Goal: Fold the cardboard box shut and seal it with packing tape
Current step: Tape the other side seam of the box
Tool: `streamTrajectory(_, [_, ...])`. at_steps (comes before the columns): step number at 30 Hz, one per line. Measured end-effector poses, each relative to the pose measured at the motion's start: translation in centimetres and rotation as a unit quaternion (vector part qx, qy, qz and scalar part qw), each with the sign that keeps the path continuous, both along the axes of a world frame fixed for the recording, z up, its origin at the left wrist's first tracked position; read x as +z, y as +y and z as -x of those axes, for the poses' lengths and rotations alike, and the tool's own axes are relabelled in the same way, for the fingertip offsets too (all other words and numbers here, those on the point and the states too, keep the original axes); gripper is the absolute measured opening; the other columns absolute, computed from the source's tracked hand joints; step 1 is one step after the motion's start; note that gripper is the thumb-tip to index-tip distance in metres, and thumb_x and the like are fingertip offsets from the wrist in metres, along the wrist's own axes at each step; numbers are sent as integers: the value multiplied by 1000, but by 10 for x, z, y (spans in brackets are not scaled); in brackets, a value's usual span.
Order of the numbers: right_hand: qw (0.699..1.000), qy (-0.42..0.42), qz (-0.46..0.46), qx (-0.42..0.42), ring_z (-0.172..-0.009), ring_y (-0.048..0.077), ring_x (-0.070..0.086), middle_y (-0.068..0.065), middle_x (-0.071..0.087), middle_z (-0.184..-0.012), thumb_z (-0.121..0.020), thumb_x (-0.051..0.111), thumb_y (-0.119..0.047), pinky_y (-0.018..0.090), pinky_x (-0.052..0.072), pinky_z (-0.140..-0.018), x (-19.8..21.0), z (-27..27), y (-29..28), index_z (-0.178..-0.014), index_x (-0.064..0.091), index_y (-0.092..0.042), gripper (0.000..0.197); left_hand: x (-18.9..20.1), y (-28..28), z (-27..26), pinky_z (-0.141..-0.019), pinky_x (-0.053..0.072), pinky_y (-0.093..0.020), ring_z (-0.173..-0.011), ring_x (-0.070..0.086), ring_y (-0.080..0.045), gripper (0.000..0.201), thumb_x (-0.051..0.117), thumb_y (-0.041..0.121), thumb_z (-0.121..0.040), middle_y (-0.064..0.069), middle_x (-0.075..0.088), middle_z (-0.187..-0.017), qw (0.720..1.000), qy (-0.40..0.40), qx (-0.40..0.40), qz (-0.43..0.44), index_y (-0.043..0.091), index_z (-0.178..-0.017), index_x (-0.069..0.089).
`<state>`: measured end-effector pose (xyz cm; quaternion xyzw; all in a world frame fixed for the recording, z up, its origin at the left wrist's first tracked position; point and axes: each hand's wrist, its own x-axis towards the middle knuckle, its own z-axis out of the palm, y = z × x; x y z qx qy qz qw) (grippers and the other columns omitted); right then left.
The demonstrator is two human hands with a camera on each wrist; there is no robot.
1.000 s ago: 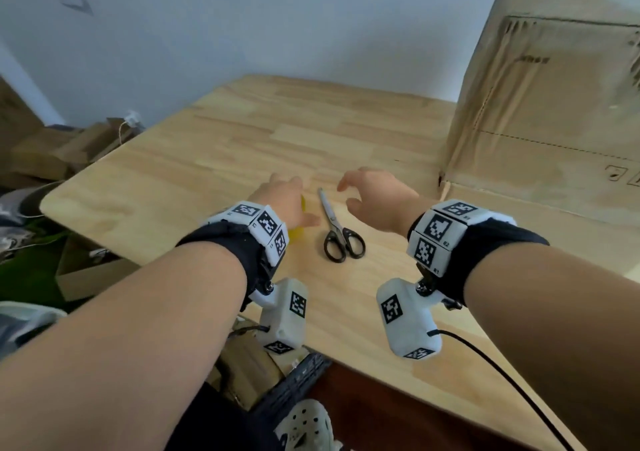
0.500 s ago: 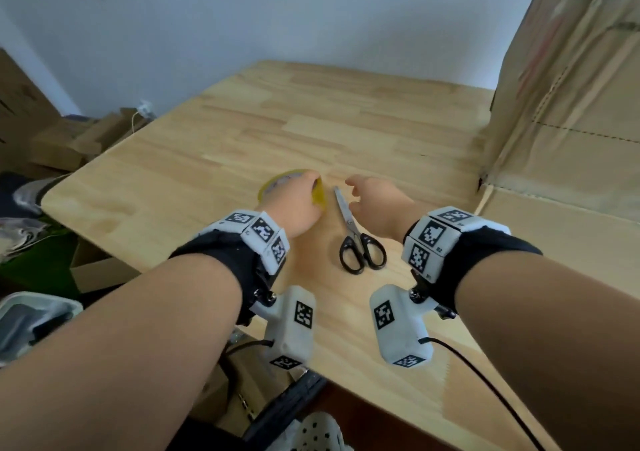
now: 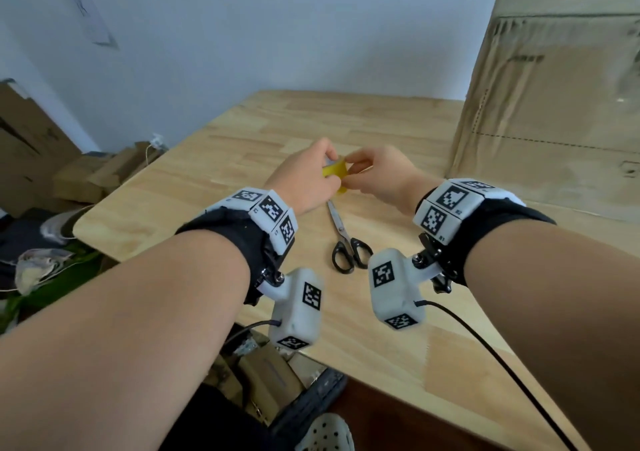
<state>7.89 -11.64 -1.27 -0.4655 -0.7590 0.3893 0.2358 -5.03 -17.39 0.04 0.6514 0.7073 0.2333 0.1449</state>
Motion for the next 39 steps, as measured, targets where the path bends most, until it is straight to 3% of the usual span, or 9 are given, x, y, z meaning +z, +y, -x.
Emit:
streamTrajectory(9, [990,106,-49,-76,-95,23,64,7,66,-96,-87,65,-10,40,54,-88,39,-29,-42,-97,66,-9,10,42,-32,-36,-58,40,-28,-75,55,-14,24,48,16,-89,0,59,-94,998,-41,-1,-40,21,-113,48])
streamTrajectory(14, [985,119,-80,-98,-93,27,65,12,67,-95,-89,66,-17,43,53,-87,65,-48,-66,-94,66,-5,13,61,-55,-53,-65,47,-32,-79,61,-21,23,45,17,-90,-4,63,-98,993,-90,-27,-72,22,-112,50])
streamTrajectory(17, [985,80,-119,-95,-76,19,60,6,63,-81,-94,60,-18,31,53,-72,77,-63,-74,-97,66,-3,17,69,-65,-62,-67,48,-34,-78,61,-23,25,45,17,-90,-7,65,-100,989,-104,-55,-86,22,-113,53])
streamTrajectory(20, [980,4,-176,-92,-65,15,45,-3,48,-72,-97,52,-16,22,33,-51,93,-72,-80,-94,60,-7,12,78,-67,-72,-85,50,-34,-94,61,-19,35,47,17,-90,-6,64,-115,987,-117,-74,-79,20,-125,52])
streamTrajectory(24, [963,-57,-249,-82,-86,20,48,7,55,-94,-98,48,-16,27,34,-69,111,-86,-88,-94,54,-10,9,93,-67,-85,-93,49,-42,-106,61,-22,38,52,21,-91,-7,62,-122,987,-99,-86,-88,16,-129,50])
streamTrajectory(28, [952,-81,-287,-68,-87,20,49,8,57,-99,-97,49,-14,29,36,-72,126,-98,-100,-94,54,-9,8,105,-66,-96,-82,45,-29,-97,57,-21,38,51,25,-94,-7,60,-118,993,-21,-78,-91,14,-130,48])
streamTrajectory(34, [942,-135,-300,-61,-82,21,48,5,55,-90,-96,50,-13,27,32,-67,149,-128,-115,-92,52,-12,5,115,-74,-123,-77,38,-27,-90,53,-24,27,49,22,-93,-2,48,-97,990,-7,-96,-102,18,-119,55])
streamTrajectory(37, [934,-167,-314,-47,-81,20,47,4,55,-89,-95,52,-13,26,30,-66,163,-146,-123,-96,55,-11,4,122,-77,-139,-86,37,-25,-90,50,-23,8,59,24,-89,-3,33,-104,988,-37,-90,-117,19,-95,60])
streamTrajectory(39, [927,-179,-326,-42,-83,19,48,3,56,-90,-94,54,-14,26,32,-68,170,-155,-127,-97,59,-10,7,131,-75,-147,-91,42,-31,-96,55,-28,9,64,25,-85,-8,44,-106,989,-32,-88,-110,20,-80,58])
